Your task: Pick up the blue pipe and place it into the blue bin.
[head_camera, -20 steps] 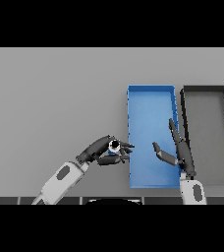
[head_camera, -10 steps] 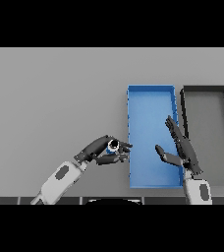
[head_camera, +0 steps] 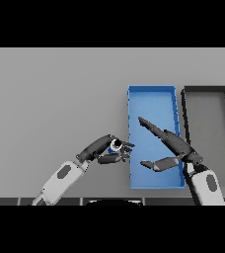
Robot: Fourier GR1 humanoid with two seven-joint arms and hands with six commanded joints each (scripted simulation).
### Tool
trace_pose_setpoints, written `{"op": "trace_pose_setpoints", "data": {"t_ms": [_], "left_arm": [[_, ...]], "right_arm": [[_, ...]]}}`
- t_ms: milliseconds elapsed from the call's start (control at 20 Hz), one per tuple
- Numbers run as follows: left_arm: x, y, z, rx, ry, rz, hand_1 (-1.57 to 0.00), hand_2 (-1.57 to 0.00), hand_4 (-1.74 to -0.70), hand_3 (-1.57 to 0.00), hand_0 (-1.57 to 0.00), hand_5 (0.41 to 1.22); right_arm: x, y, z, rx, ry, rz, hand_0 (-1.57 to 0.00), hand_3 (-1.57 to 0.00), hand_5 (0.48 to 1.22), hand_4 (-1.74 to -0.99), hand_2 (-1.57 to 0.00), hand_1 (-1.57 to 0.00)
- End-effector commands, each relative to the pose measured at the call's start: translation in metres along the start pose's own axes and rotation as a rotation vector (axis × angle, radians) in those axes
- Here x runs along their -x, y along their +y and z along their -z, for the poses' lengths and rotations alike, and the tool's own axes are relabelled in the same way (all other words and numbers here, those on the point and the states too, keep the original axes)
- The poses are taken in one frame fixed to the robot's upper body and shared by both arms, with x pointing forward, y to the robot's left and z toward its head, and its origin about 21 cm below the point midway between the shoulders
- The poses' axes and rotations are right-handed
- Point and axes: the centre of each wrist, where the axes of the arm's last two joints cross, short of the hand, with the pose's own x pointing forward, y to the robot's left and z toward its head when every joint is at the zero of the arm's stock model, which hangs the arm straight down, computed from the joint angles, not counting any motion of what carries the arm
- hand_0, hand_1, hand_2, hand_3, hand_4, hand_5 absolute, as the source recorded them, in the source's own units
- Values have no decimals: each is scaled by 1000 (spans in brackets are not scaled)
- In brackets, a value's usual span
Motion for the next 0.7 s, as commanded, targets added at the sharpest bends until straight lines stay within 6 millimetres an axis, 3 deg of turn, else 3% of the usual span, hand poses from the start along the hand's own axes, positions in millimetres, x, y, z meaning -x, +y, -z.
{"op": "trace_pose_setpoints", "data": {"t_ms": [0, 250, 650], "left_arm": [[0, 1, 1, -2, 7, 5, -1571, -1571, -1732, -1437, -1571, 1221], [1, 1, 2, 8, 8, -3, -1571, -1571, -1732, -1437, -1571, 1221], [4, 5, 7, 35, -5, -28, -1571, -1571, -1730, -1511, -1571, 1221]], "right_arm": [[-8, 2, 7, -31, -10, -9, 1, 1, 522, -1297, 1, 1], [-27, 5, 39, -195, -31, -67, 1, 1, 532, -1304, 1, 1], [-33, 26, 86, -340, -26, -73, 1, 1, 520, -1226, 1, 1]]}}
